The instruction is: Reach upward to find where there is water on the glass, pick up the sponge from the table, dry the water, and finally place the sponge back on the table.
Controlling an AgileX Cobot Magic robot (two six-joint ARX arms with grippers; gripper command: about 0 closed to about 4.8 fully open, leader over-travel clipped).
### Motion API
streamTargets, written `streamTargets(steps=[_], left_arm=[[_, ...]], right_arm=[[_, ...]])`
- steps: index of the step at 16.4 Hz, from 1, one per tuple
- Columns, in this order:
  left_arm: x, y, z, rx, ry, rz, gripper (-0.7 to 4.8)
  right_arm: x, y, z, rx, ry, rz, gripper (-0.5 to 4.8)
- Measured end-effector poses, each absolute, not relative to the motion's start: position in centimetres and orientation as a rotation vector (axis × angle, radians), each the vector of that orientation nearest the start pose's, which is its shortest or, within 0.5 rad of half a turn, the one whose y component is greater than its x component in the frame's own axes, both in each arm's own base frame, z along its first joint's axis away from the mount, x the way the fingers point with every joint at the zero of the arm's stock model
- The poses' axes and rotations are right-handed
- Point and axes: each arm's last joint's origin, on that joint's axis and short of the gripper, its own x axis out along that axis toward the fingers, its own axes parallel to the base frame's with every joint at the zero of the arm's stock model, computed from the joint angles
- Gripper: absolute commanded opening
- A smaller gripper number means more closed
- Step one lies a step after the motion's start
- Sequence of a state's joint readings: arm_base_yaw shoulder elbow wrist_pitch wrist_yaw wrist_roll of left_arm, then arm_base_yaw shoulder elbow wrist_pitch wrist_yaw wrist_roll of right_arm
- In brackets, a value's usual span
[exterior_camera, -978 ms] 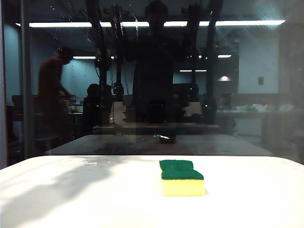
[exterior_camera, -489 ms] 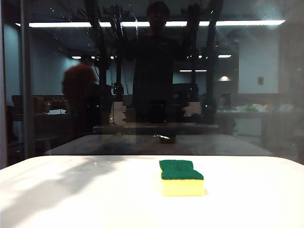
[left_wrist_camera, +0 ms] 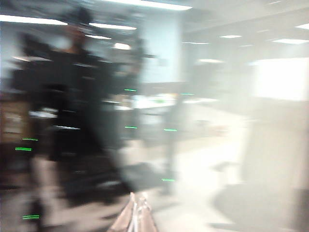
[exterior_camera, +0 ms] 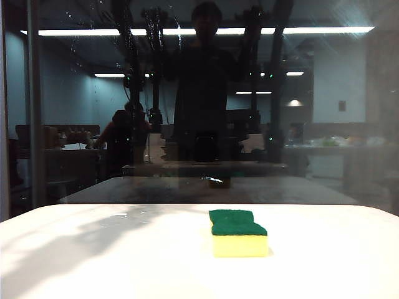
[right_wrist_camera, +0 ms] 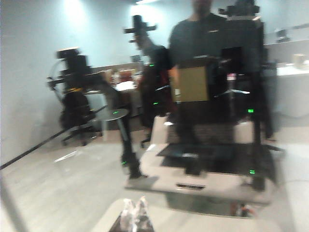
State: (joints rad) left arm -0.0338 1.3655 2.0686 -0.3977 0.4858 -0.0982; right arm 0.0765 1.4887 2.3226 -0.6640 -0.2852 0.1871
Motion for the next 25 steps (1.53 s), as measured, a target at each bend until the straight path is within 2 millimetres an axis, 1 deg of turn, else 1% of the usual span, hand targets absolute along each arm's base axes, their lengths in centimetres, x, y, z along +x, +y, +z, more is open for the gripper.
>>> streamTargets(steps=[1, 4, 7, 9, 13, 17, 21, 25], left_arm=[[20.2, -2.2, 59.5, -0.044, -0.276, -0.580, -0.06], [19.7, -2.5, 59.9, -0.067, -0.286, -0.757, -0.06], [19.2, -2.9, 60.3, -0.044, -0.300, -0.926, -0.06], [18.9, -3.0, 60.2, -0.032, -0.277, -1.030, -0.06], [18.8, -3.1, 60.2, -0.028, -0.256, -1.099, -0.06], [18.7, -3.2, 60.2, -0.030, -0.251, -1.109, -0.06], [18.8, -3.1, 60.2, -0.033, -0.253, -1.101, -0.06], [19.1, -2.9, 60.3, -0.069, -0.282, -0.969, -0.06]], right_arm=[[21.1, 2.5, 60.4, 0.164, -0.133, 0.407, -0.09], [20.9, 2.9, 60.5, 0.147, -0.119, 0.575, -0.09], [20.4, 3.4, 61.0, 0.142, -0.142, 0.790, -0.09], [20.1, 3.6, 61.2, 0.153, -0.144, 0.891, -0.09], [19.8, 3.8, 61.3, 0.161, -0.124, 1.020, -0.09], [19.6, 3.9, 61.3, 0.146, -0.107, 1.101, -0.09], [19.6, 3.9, 61.3, 0.146, -0.109, 1.101, -0.09], [19.8, 3.8, 61.4, 0.168, -0.136, 0.993, -0.09]])
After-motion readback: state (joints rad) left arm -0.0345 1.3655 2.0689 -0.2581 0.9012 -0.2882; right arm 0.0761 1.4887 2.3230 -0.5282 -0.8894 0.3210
